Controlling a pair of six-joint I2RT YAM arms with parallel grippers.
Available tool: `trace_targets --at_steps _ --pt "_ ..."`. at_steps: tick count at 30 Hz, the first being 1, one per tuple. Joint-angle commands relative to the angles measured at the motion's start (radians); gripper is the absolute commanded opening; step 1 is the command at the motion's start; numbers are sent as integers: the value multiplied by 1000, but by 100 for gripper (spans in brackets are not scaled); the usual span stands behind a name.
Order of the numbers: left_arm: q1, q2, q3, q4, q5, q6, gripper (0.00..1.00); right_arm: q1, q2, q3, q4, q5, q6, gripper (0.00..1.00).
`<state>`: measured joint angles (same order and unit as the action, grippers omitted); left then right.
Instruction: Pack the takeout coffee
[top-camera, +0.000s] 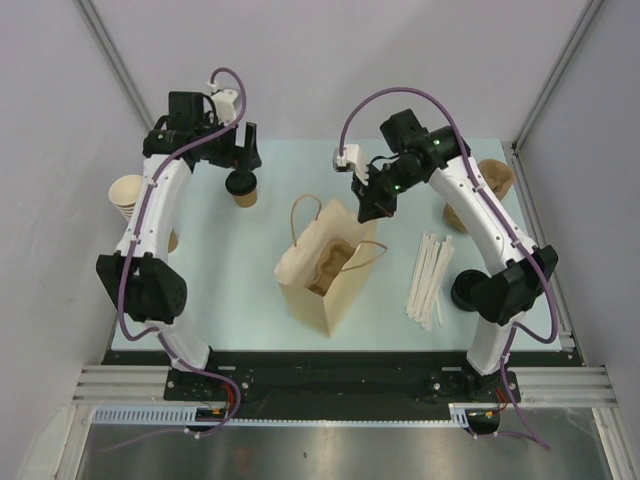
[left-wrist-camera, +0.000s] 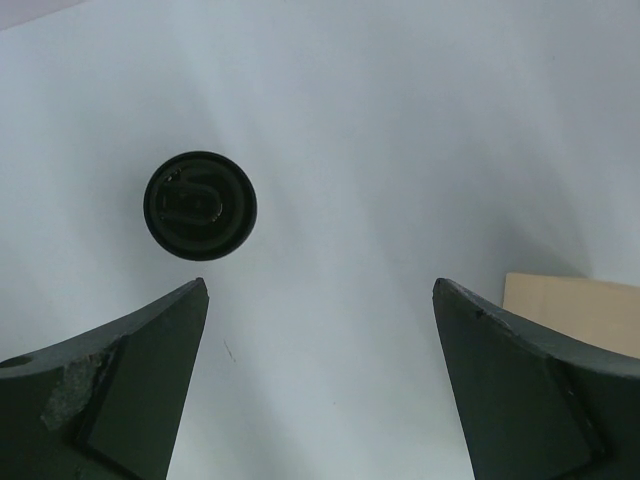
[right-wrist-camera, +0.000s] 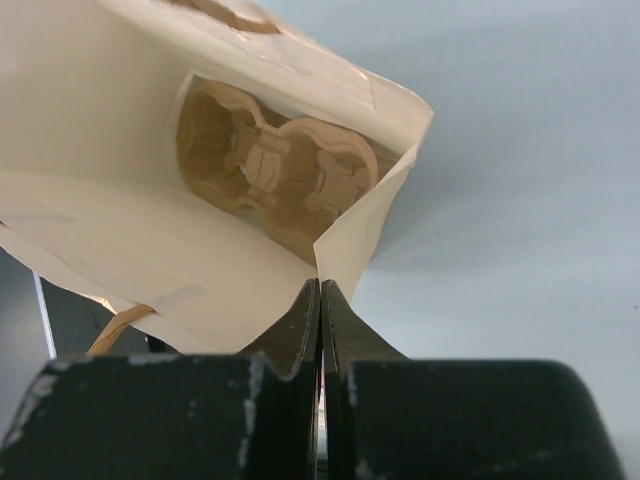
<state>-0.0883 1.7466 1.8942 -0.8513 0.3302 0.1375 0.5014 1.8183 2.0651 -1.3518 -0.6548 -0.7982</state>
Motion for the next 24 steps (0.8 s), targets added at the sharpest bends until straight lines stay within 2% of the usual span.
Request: trace_targets --at_steps 1,5,12,15,17,21,22,23,24 --pt "1 -64 -40 70 46 27 99 26 -72 43 11 29 -22 0" --pt "-1 -46 -63 78 10 40 98 51 -140 -66 91 57 -48 0" --pt "1 27 -29 77 23 20 100 68 -191 -106 123 84 -84 0" --pt "-1 80 14 61 -20 13 100 66 -185 -170 146 104 -91 0" --pt "1 109 58 49 -36 10 99 68 -177 -216 218 145 -58 0" --pt "-1 162 117 31 -8 1 99 42 -91 -191 249 142 19 0" --pt "-1 174 126 26 -2 -4 99 39 -74 -147 240 150 31 2" --pt "1 179 138 21 3 -6 100 37 -59 -122 231 156 51 12" --pt "1 183 141 20 3 -7 100 22 -47 -88 215 150 56 14"
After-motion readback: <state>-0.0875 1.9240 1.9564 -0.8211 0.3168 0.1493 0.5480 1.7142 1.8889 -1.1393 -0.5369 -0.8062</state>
